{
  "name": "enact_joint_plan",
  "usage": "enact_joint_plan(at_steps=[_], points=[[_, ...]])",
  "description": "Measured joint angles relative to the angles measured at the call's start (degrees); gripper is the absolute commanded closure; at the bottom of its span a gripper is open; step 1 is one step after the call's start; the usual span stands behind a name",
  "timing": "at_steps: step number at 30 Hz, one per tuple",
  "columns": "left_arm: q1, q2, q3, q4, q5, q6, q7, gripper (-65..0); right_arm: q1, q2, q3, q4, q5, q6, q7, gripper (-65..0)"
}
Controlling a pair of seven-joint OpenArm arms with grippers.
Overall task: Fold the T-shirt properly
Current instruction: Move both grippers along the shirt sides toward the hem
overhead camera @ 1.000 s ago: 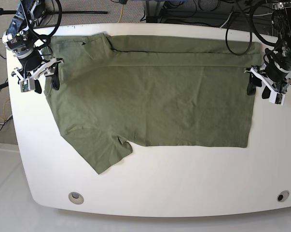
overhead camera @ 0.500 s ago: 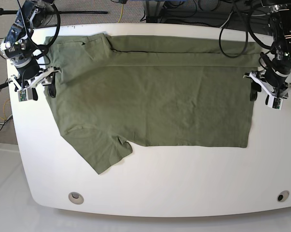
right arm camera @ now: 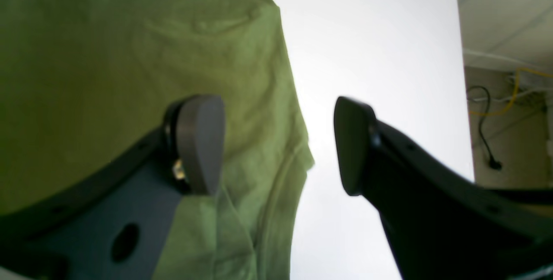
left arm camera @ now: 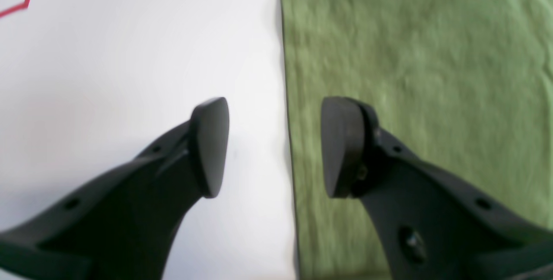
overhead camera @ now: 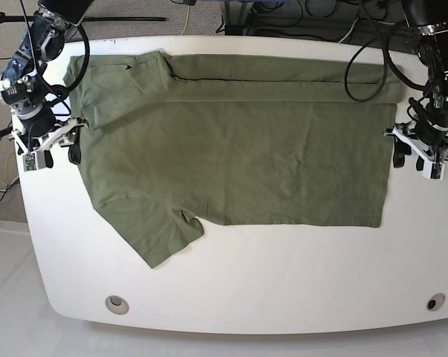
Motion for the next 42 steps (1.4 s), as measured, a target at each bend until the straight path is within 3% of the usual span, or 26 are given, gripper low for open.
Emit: enact_joint_plan(at_steps=[10,25,42], points=[[-7.04,-0.42,1.92,-6.78,-0.48,-0.28,-0.39,-32.4,4.85,-0.02,-1.05,-4.83,-0.68,0.02,0.04,-38.7],[-19.45,-1.51,7.45,-21.64,-0.48,0.13,-2.71,-33.1,16.39,1.27,-5.46,-21.44,-1.40,-0.22,0.55,-38.6],[-26.49,-1.14,13.18,-34.56,-0.42,0.11,-6.23,-34.4,25.42,2.38,-6.23,-34.47,-2.67,0.00,3.26,-38.5]])
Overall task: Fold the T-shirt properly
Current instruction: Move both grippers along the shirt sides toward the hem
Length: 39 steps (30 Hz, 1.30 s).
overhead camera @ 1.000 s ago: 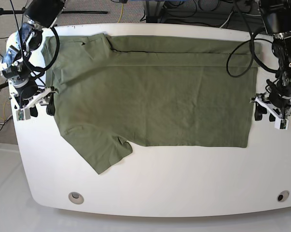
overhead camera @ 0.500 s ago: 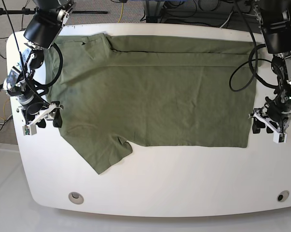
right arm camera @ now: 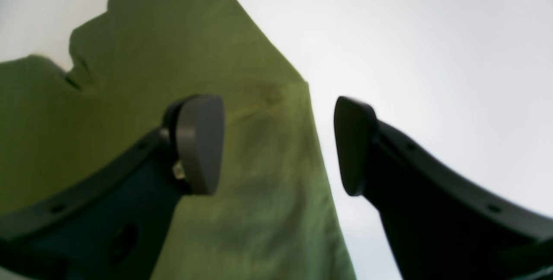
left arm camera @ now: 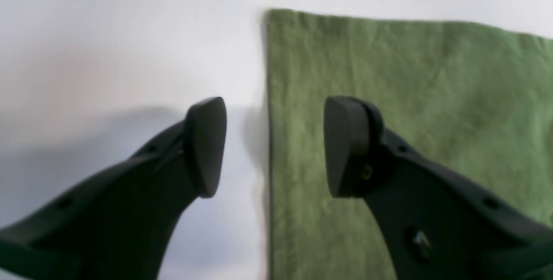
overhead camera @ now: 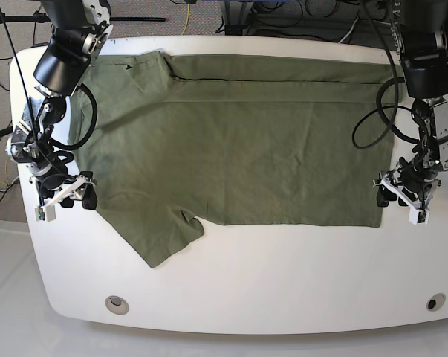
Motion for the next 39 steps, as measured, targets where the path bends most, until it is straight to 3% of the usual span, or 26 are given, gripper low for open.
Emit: enact_joint_plan(at_steps=[14,27,39], points=[[-3.78,-0.17,4.50,-8.55,-0.26,-0.59,-3.45,-36.0,7.02,1.07,-1.81,-12.28,-4.15,-0.09,6.54,-37.9],[-5.73,-0.37,3.96,-11.56,-0.39,-0.46,-4.28,-35.8,8.22,0.83,-6.69,-16.70,-3.93,-0.20,7.80,-37.9],[-5.31,-0.37,3.69,-11.54,-0.28,-0.61,-3.30,-36.3,8.35,0.92,-5.05,-16.65,-4.81,-1.11,7.56,-38.2]])
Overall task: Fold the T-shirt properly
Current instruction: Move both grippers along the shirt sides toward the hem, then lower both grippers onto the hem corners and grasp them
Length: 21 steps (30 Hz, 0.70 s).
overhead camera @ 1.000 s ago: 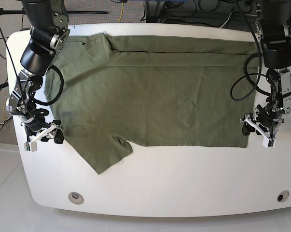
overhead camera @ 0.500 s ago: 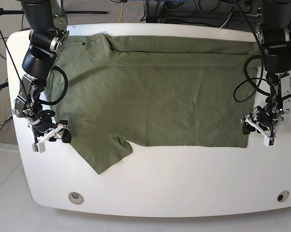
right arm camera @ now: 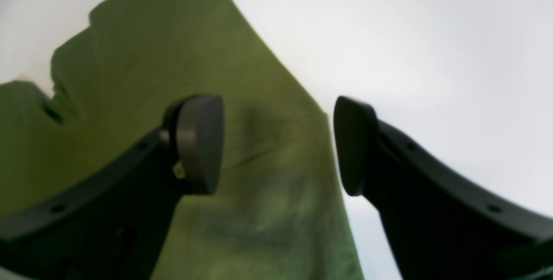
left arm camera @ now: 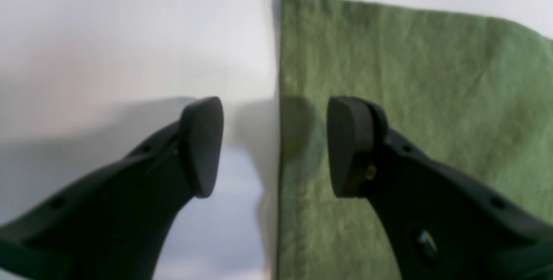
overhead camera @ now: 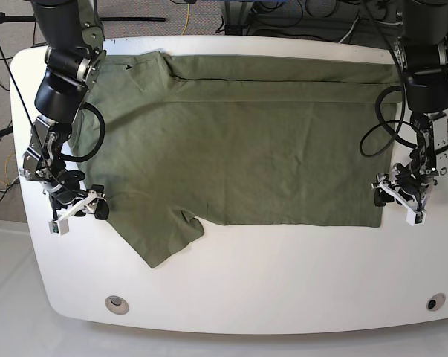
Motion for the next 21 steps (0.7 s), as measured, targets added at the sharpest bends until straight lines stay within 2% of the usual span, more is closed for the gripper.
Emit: enact_joint_plan(at_steps=[21], points=[[-0.15,0.39,0.57,-0.35,0.68,0.81,0.15,-36.3,-0.02,-0.31,-0.50,-3.76,-0.42,0.00,3.13,-38.5]])
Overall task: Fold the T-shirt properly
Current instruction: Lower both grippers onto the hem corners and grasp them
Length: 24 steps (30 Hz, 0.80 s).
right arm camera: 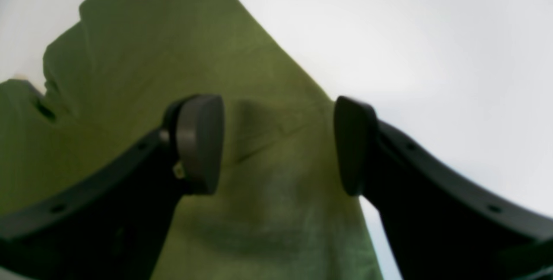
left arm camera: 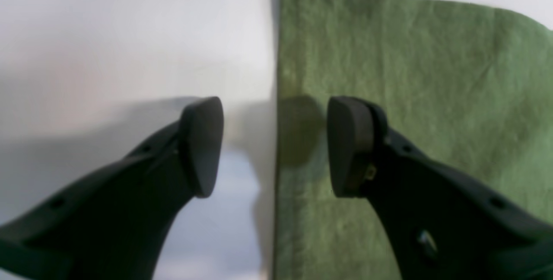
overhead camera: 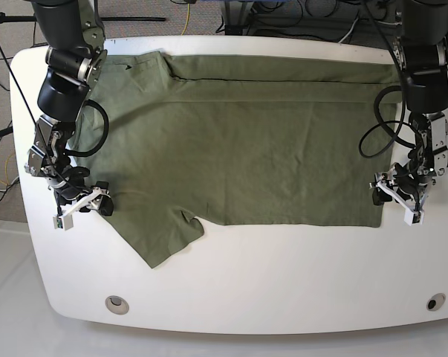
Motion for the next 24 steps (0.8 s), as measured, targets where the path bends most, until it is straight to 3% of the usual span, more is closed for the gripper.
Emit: enact_joint_plan(at_steps=[24], points=[[0.00,-0.04,0.20,-0.04,-0.04,0.07,0.00,-36.1,0.50,-0.31,-5.20,-3.37,-0.28,-0.85,2.60,-38.1]])
